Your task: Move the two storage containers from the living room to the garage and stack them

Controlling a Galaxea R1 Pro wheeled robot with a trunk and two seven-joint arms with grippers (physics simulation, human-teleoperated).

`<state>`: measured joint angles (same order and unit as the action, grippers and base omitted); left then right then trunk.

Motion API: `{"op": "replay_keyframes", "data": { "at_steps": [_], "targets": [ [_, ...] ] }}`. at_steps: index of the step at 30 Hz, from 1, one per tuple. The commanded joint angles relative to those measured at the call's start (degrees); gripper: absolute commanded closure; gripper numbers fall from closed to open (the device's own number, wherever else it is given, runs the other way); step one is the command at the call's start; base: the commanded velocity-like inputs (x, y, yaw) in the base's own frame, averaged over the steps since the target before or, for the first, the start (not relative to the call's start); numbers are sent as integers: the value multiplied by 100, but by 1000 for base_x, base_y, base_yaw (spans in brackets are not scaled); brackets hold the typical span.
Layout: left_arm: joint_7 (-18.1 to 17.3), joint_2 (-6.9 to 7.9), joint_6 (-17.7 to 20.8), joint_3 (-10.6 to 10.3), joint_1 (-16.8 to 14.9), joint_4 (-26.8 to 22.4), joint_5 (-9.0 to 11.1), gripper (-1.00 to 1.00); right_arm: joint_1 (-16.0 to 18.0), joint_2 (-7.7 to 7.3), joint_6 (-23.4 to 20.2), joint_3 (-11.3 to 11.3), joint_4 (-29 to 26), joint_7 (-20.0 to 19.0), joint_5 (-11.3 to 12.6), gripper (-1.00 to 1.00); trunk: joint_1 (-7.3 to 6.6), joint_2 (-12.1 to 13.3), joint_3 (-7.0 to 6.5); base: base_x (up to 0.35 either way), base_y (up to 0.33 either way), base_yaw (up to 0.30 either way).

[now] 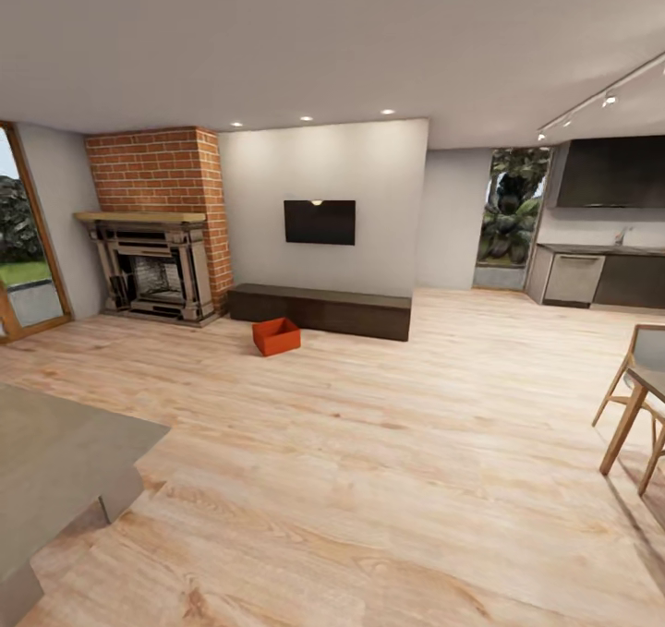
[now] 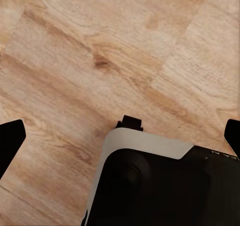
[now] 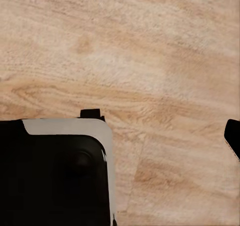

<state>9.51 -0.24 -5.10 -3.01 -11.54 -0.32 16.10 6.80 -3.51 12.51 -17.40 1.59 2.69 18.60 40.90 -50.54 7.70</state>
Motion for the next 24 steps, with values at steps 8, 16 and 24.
{"op": "replay_keyframes", "data": {
  "at_steps": [8, 16, 24],
  "targets": [
    [16, -3, -63, -32, -6, 5, 43, -100, 11, -1, 32, -35, 17, 9, 56, -100, 4, -5, 8, 322, 0, 255],
    [16, 6, -78, -31, -6, 5, 43, -100, 11, -13, 26, -46, 17, 12, 50, -100, 4, -5, 8, 322, 0, 142],
    [16, 6, -63, -25, -6, 5, 51, -100, 8, -16, 32, -53, 17, 12, 47, -100, 4, -5, 8, 322, 0, 4]
  ]
}}
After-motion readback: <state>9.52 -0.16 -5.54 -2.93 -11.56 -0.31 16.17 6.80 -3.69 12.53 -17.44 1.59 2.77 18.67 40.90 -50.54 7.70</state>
